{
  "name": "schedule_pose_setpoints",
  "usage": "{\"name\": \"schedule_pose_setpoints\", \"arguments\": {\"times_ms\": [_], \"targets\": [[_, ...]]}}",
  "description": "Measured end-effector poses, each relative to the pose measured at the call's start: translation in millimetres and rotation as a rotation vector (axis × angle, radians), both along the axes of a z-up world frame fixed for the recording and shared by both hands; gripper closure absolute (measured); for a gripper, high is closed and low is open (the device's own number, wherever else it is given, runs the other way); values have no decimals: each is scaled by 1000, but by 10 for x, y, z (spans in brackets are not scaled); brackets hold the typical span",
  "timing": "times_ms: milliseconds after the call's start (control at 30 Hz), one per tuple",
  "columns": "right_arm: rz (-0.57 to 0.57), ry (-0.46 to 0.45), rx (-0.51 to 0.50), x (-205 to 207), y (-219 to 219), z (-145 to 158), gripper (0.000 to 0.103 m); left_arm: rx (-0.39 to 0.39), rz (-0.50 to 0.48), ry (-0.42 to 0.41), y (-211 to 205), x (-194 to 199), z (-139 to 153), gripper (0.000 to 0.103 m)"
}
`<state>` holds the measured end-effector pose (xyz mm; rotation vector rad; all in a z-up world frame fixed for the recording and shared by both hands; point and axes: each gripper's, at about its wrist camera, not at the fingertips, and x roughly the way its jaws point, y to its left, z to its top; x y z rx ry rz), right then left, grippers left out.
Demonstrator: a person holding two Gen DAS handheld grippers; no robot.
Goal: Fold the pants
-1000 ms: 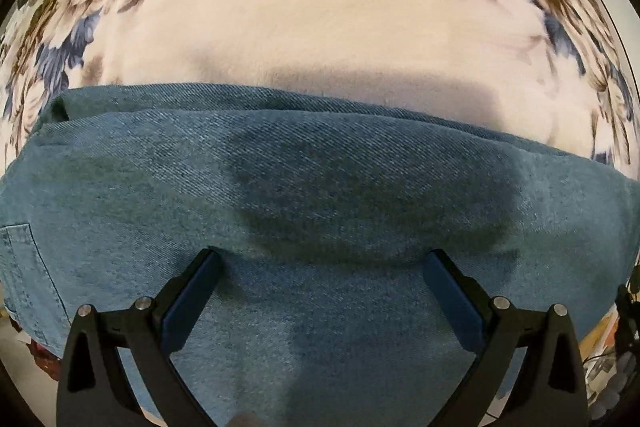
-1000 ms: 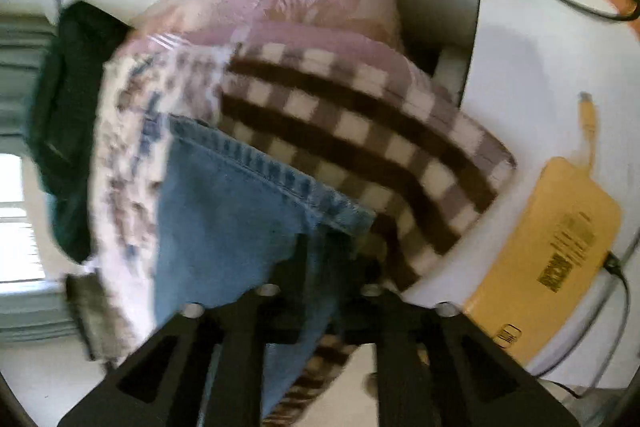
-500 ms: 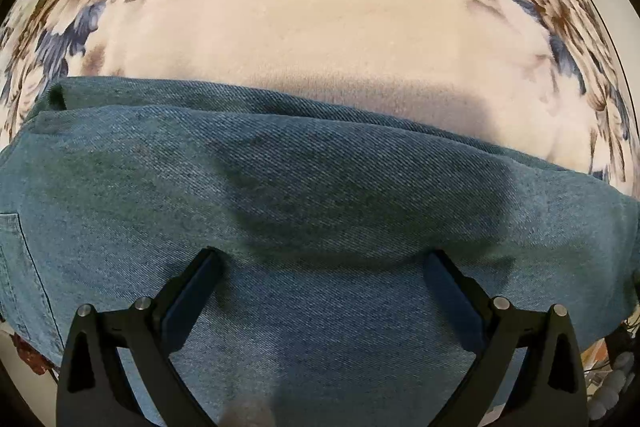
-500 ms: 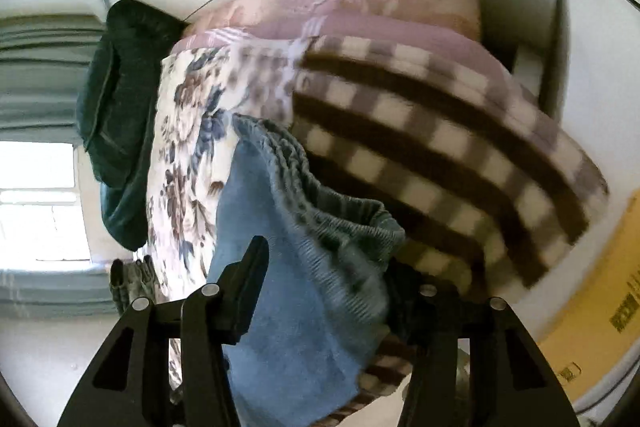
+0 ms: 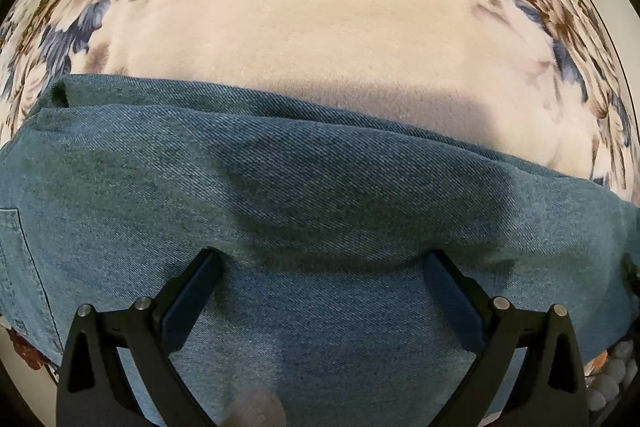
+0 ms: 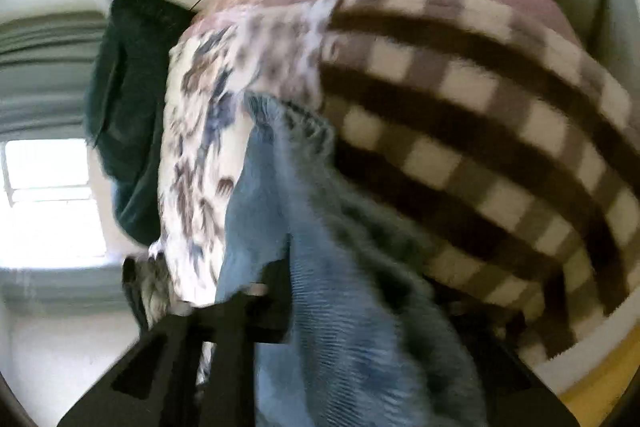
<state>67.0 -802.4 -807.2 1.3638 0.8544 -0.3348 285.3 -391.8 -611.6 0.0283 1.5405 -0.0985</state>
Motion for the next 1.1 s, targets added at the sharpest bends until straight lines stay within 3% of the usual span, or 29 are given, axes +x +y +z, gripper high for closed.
{"name": "schedule_pose_setpoints", "arguments": {"times_ms": [167, 300, 400, 533, 700, 967, 1000, 1033, 1067, 1100], "targets": [[-11, -40, -91, 125, 292, 632, 93, -86, 37, -21, 109, -18, 331, 0], [62, -99, -166, 287, 731, 1264, 93, -126, 90, -65, 450, -128, 659, 0], [148, -139, -212, 530, 1281, 1712, 93, -160, 154, -87, 837, -232, 882, 0], [269, -167, -253, 762, 2093, 2001, 93, -195, 238, -103, 1467, -396, 1131, 0], [431, -151, -265, 1006, 3276, 1815, 93, -182, 290, -133, 2176, -551, 1277, 0], [728, 31, -338, 1289, 4965, 813, 91, -134, 360, -145, 2992, -770, 1109, 0], [752, 66, -353, 1311, 5096, 707, 88, -132, 379, -134, 3101, -809, 1050, 0], [785, 89, -366, 1350, 5204, 610, 79, -131, 387, -128, 3158, -826, 1018, 0], [822, 97, -364, 1399, 5277, 560, 60, -128, 400, -117, 3233, -852, 977, 0], [860, 89, -346, 1412, 5350, 594, 51, -129, 411, -111, 3285, -867, 956, 0]]}}
